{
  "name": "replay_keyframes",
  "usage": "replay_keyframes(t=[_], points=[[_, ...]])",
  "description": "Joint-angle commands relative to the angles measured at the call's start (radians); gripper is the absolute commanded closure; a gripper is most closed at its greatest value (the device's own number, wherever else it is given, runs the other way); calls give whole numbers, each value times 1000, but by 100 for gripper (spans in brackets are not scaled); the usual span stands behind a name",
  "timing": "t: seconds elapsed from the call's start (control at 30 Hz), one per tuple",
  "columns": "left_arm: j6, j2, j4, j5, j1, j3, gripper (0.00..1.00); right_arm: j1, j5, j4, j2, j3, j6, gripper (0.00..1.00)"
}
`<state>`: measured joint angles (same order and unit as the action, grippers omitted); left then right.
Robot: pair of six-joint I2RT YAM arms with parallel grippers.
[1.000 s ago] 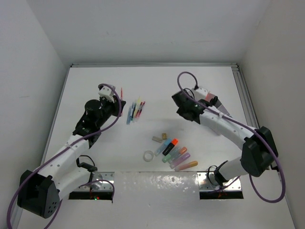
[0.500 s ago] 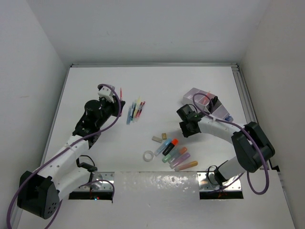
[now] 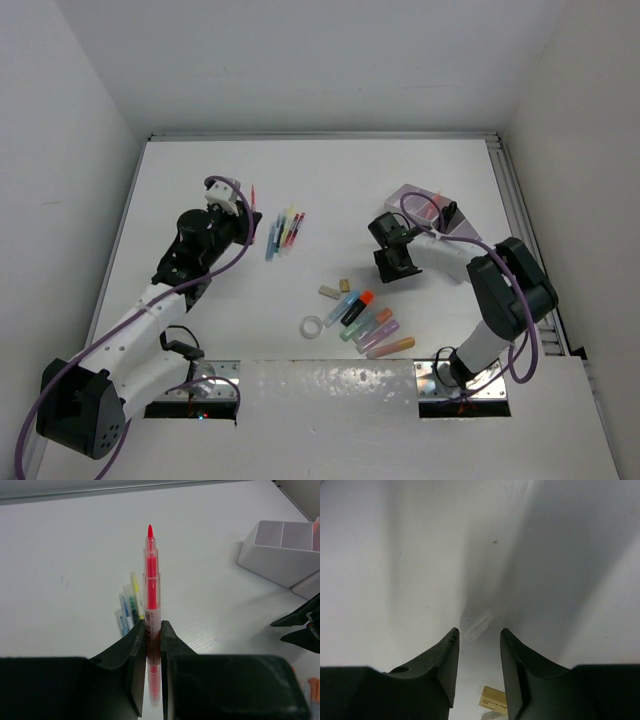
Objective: Sort the stationery into containers
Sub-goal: Close the pen cap on the pen.
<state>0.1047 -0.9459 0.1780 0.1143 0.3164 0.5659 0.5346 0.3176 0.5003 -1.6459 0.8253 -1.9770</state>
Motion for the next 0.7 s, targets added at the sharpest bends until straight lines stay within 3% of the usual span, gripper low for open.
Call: replay_keyframes(t=[0.0, 0.3, 0.43, 0.67], points=[[-13, 27, 20, -11, -16, 9, 97, -10, 3, 7, -3, 15, -36, 62], [-19, 29, 34, -21, -17, 8, 97, -45, -11, 17, -51, 15, 38, 64], [-22, 30, 34, -28, -16, 2, 97, -58, -25, 18, -72, 8, 104, 80], [-28, 38, 35, -39, -19, -4, 97, -65, 15, 35, -88, -2, 271, 94]])
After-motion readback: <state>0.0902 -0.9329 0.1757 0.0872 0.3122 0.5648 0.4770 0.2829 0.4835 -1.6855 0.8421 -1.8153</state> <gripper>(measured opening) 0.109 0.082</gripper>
